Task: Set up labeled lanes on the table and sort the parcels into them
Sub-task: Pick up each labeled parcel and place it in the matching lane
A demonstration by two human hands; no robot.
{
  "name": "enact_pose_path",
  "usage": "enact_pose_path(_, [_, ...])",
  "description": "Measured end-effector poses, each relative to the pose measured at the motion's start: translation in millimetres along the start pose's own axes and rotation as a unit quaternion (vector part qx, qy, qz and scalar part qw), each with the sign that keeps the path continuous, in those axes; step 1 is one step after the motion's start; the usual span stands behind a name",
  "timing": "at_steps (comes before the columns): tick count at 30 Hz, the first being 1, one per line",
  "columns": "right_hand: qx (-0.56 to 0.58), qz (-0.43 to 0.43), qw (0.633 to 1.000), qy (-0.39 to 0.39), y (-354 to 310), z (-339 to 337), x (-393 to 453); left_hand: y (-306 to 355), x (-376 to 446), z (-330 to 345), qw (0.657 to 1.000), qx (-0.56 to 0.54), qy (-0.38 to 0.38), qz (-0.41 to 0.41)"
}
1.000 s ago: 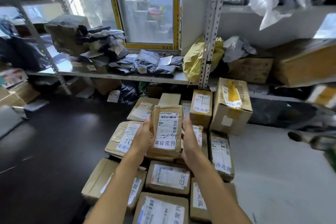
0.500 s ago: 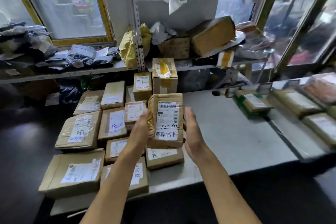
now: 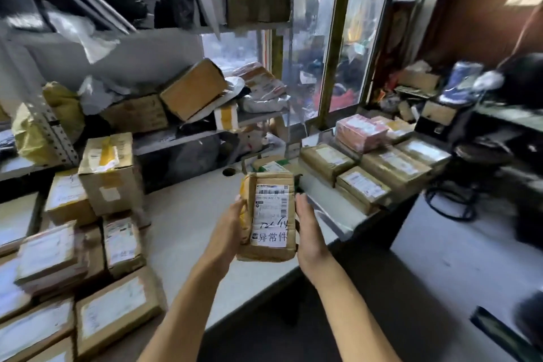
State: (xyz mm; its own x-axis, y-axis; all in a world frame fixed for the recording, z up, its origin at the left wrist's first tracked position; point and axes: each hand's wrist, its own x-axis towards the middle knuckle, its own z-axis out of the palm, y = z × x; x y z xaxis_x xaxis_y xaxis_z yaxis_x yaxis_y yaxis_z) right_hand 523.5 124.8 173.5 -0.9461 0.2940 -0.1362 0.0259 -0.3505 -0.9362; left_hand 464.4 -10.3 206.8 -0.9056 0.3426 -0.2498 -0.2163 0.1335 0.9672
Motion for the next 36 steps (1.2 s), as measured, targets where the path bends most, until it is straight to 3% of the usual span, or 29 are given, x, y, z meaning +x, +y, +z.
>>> enact_pose_path(10, [0.016, -0.029, 0.988, 0.15, -62.2, -211.7, -18.2, 9.5, 32.2, 229.4, 0.988, 0.006, -0.153, 0.012])
enact_pose_path(24, [0.003, -0.048, 0.939, 0.341, -93.0, -396.7, -31.0, 5.1, 71.9, 433.3, 0.947, 0.056, -0.317, -0.007])
enact_pose_path(29, [0.009, -0.048, 0.931, 0.361, -116.0, -463.5, 8.0, 6.3, 123.3, 502.0, 0.939, 0.062, -0.338, -0.013])
enact_pose_path(36, [-0.001, -0.021, 0.946, 0.324, -168.9, -550.2, 91.0, 23.8, 205.8, 586.4, 0.953, 0.04, -0.301, -0.018])
